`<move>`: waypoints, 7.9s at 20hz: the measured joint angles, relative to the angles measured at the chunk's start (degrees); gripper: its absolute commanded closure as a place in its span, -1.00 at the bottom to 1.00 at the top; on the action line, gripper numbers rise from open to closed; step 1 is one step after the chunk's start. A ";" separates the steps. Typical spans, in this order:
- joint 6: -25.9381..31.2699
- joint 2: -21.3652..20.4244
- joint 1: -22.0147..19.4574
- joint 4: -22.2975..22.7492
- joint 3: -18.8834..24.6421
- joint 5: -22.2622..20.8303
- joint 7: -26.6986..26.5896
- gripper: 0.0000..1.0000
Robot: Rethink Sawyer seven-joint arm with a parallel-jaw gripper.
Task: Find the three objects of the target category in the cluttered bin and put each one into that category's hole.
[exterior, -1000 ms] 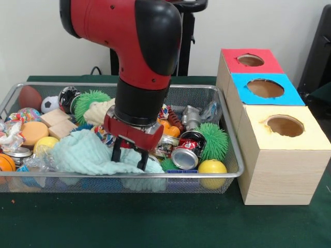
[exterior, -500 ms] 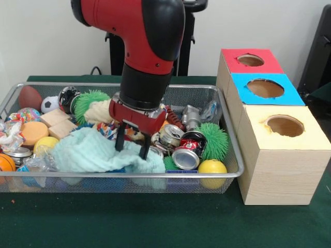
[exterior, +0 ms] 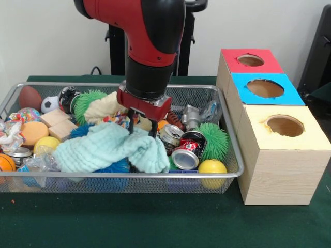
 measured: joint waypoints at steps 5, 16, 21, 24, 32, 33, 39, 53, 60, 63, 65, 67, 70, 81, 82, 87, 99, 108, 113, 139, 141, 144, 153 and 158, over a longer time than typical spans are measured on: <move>1.31 0.05 -0.06 -0.01 0.06 0.00 0.00 -1.00; 1.33 1.06 -0.12 -0.34 0.11 0.01 0.00 -1.00; 1.33 1.03 -0.48 -0.33 0.40 -0.47 0.00 -1.00; 1.32 1.03 -0.66 -0.33 0.52 -0.80 0.00 -1.00; 1.32 1.03 -0.97 -0.34 0.62 -1.98 0.00 -1.00; 1.32 1.03 -0.97 -0.34 0.62 -2.09 0.00 -1.00; 1.35 1.24 -1.09 -0.95 0.63 -2.77 0.00 -1.00; 1.37 2.03 -3.72 -5.25 0.87 -4.75 0.00 -1.00; 3.72 1.60 -7.65 -7.08 2.78 -7.95 0.00 -1.00; 5.71 1.18 -10.78 -8.41 4.60 -10.22 -0.01 -1.00; 7.02 1.07 -12.91 -9.28 5.75 -11.75 -0.01 -1.00; 8.19 1.11 -14.55 -10.17 6.68 -13.12 -0.01 -1.00; 9.35 1.18 -15.93 -11.15 7.59 -14.38 -0.01 -1.00; 10.02 1.48 -14.21 -11.96 8.69 -17.78 -0.01 -1.00; 9.94 1.51 -13.84 -11.96 8.67 -17.89 -0.01 -1.00; 9.14 1.71 -11.76 -11.96 8.43 -18.46 -0.01 -1.00; 7.59 1.99 -8.30 -11.96 5.92 -18.78 -0.01 -1.00; 6.88 2.43 -6.28 -11.92 4.16 -18.77 -0.01 -1.00; 6.89 1.36 -3.78 -10.68 2.65 -18.60 -0.01 -1.00; 9.16 -5.12 1.48 -6.96 -0.11 -13.45 -0.01 -1.00; 9.16 -4.93 1.47 -6.96 -0.24 -13.15 -0.01 -1.00; 9.17 -4.76 1.41 -6.96 -0.26 -12.84 -0.01 -1.00; 9.16 -4.70 -2.37 -6.96 -0.10 -12.58 -0.01 -1.00; 9.18 -5.17 -4.59 -6.95 -0.10 -12.63 -0.01 -1.00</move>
